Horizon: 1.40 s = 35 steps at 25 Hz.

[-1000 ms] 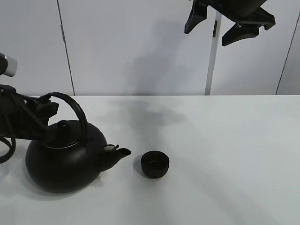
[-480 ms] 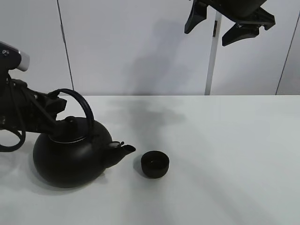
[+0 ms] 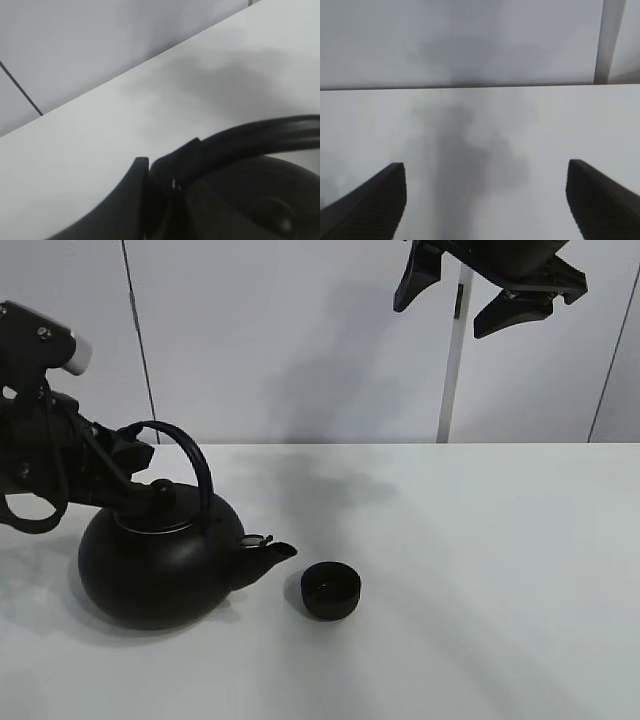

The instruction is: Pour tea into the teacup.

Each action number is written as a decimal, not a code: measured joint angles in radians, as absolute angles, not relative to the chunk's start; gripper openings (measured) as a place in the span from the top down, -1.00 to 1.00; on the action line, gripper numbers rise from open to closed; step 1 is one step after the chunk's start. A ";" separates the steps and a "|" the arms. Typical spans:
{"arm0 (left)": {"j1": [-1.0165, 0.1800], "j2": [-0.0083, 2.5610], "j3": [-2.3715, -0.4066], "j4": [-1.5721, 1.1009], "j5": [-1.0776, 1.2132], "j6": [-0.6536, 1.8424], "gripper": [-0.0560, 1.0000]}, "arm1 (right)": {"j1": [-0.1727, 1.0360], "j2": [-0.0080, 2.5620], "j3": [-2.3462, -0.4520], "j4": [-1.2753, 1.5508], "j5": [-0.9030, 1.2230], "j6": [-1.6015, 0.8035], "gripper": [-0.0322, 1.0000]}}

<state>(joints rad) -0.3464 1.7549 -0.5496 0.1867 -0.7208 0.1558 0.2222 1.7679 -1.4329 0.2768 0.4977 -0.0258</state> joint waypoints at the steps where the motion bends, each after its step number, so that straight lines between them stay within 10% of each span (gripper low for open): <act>1: -0.346 1.755 -0.558 0.188 -0.706 0.156 0.69 | 0.222 1.768 -1.433 0.277 0.498 -0.026 -0.23; 35: -0.395 1.756 -0.683 0.183 -0.617 0.165 0.69 | 0.222 1.768 -1.433 0.277 0.498 -0.026 -0.23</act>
